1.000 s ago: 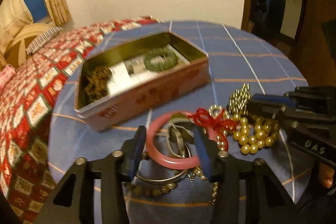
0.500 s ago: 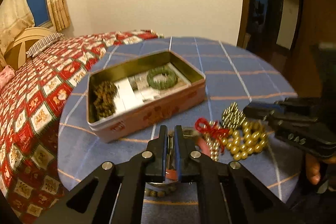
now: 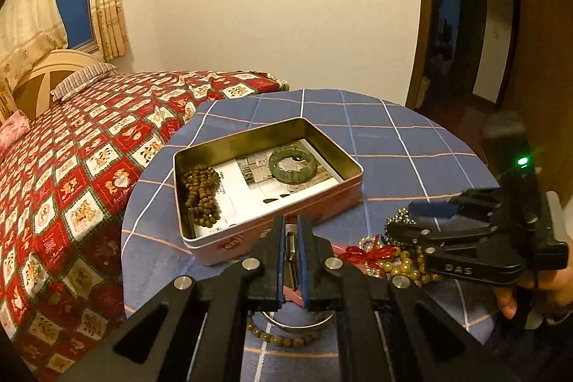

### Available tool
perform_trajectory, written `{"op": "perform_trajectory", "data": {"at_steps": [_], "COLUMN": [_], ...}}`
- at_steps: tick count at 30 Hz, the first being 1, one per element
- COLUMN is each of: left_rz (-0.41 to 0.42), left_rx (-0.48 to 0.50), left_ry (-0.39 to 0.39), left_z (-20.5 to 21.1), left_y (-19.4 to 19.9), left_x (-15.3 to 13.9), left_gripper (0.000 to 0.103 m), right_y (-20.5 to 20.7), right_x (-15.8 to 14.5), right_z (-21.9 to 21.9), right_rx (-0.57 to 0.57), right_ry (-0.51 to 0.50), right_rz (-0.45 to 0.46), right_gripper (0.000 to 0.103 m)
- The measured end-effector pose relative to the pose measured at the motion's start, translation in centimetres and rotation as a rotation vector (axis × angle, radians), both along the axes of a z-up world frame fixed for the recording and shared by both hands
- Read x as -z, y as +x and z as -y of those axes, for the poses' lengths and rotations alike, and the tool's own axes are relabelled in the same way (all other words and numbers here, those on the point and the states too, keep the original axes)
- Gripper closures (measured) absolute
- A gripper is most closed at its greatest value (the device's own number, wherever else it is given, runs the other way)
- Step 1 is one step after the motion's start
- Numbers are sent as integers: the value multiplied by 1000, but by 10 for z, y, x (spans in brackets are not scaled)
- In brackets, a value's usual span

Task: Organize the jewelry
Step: 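Lower the silver bracelet and green bead dish into the tin box and release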

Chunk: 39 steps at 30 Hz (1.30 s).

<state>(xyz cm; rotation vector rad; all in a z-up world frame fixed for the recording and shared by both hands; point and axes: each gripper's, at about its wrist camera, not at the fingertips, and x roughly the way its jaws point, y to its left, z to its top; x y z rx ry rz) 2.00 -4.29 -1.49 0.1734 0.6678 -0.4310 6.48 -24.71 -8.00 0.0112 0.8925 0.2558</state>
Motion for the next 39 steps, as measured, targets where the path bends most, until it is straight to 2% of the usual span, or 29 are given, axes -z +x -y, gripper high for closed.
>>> {"op": "perform_trajectory", "data": {"at_steps": [1, 2, 5, 10, 14, 24, 32, 39], "left_rz": [3, 5, 11, 24, 39, 77, 84, 60], "left_rx": [0, -1, -2, -9, -16, -31, -69, -96], "left_ry": [-2, -4, -8, -13, -10, 4, 31, 35], "left_z": [-1, -2, -6, -12, -14, -19, -26, -27], "left_y": [0, 0, 2, 7, 12, 35, 71, 98], "left_x": [-1, -3, -7, -15, -21, -38, -40, -30], "left_gripper": [98, 98, 98, 98, 98, 97, 97, 97], "right_y": [3, 4, 2, -6, -12, 2, 31, 61], "right_x": [3, 6, 6, -10, -35, -77, -93, -89], "right_z": [-1, -2, -2, 3, 4, -7, -23, -35], "right_rx": [-9, -19, -29, -12, -11, -38, -65, -76], "right_ry": [2, 8, 23, 62, 68, 57, 49, 28], "right_rz": [-18, -36, -26, 29, 88, 176, 213, 205], "right_gripper": [68, 83, 89, 89, 89, 89, 89, 89]}}
